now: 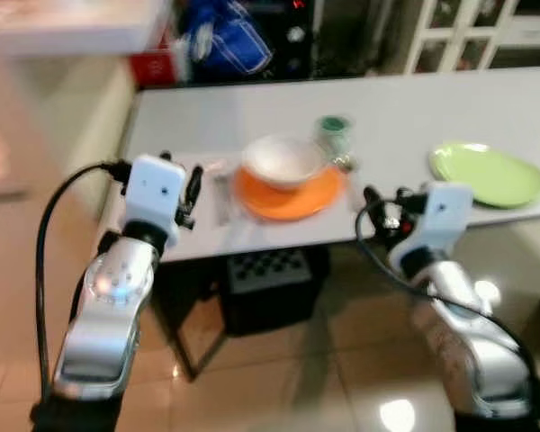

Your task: Setting the table

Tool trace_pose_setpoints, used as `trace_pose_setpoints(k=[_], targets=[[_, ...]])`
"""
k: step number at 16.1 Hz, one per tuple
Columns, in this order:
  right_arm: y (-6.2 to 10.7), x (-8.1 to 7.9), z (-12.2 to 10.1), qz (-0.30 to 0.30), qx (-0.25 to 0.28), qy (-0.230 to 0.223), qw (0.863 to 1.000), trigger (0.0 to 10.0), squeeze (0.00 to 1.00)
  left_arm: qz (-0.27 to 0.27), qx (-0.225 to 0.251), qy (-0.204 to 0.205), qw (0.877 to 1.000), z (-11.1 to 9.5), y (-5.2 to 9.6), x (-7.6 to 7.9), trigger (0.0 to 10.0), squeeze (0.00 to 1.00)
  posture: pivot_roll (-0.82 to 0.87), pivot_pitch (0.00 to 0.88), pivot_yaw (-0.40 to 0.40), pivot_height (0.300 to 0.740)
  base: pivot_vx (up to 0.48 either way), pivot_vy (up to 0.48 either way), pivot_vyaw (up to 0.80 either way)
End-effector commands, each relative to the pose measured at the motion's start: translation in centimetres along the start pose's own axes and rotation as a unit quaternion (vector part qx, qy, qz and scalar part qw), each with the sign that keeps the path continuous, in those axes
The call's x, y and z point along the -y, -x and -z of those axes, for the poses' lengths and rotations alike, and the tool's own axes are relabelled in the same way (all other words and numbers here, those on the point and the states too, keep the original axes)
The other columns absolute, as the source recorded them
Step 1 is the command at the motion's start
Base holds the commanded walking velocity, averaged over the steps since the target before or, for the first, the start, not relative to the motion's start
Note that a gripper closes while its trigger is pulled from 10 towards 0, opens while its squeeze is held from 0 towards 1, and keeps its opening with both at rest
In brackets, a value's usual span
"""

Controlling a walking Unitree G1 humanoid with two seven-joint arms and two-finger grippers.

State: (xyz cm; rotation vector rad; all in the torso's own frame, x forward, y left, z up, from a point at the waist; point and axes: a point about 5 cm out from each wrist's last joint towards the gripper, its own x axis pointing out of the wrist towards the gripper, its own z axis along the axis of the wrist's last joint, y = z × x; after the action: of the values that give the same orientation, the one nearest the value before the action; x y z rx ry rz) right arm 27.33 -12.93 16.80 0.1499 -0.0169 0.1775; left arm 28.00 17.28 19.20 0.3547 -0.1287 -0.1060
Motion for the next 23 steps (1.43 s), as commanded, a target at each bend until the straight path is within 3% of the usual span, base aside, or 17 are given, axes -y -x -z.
trace_pose_setpoints(k=[1, 11, 23], targets=[[0.0, 0.7, -0.3, 0.009, 0.003, 0.01, 1.0, 10.0, 0.0, 0.002, 0.01, 0.001, 1.0, -0.5, -0.2, 0.3, 10.0, 0.0, -0.02, 0.0, 0.009, 0.74, 0.0, 0.48, 0.0], [-0.3, 0.6, -0.4, 0.001, 0.003, 0.012, 1.0, 10.0, 0.0, -0.013, 0.015, 0.006, 1.0, -0.7, -0.4, -0.3, 10.0, 0.0, -0.02, 0.0, 0.007, 0.74, 0.0, 0.48, 0.0], [-0.6, 0.4, -0.5, -0.004, 0.007, 0.016, 1.0, 10.0, 0.0, -0.049, 0.023, 0.005, 0.999, -1.1, -0.8, -2.2, 10.0, 0.0, -0.02, 0.0, 0.004, 0.74, 0.0, 0.48, -0.38]])
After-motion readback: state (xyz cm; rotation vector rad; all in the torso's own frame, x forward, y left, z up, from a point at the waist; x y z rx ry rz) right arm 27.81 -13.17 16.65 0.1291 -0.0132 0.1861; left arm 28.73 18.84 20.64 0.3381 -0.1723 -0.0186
